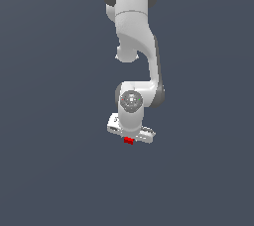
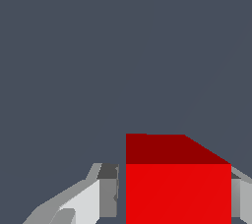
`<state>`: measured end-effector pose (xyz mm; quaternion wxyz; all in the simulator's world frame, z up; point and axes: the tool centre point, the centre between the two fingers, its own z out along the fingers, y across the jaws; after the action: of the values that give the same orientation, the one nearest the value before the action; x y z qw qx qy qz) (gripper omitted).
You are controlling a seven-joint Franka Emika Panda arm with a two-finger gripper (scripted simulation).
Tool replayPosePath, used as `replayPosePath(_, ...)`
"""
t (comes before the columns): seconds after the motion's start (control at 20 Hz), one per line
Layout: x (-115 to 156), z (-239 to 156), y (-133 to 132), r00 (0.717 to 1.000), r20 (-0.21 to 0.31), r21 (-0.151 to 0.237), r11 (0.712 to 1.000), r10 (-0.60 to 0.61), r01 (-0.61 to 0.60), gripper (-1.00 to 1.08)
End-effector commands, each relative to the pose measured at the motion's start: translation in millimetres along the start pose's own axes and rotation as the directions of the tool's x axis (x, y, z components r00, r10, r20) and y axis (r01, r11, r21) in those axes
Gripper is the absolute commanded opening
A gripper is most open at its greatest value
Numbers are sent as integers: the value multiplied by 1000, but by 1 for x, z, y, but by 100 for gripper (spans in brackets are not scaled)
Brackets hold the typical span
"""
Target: Pick up the red cube and move it to a goal position.
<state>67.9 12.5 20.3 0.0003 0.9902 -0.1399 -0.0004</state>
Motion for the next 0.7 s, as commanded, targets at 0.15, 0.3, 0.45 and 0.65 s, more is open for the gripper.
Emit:
replayPosePath(0.15, 1, 0, 0, 1000, -1, 0, 1000, 2, -2, -100)
replayPosePath(0.3, 1, 0, 0, 1000, -1, 0, 1000, 2, -2, -100)
replayPosePath(0.45, 1, 0, 0, 1000, -1, 0, 1000, 2, -2, -100)
replayPosePath(0.65, -1, -3, 2, 1000, -1, 0, 1000, 2, -2, -100)
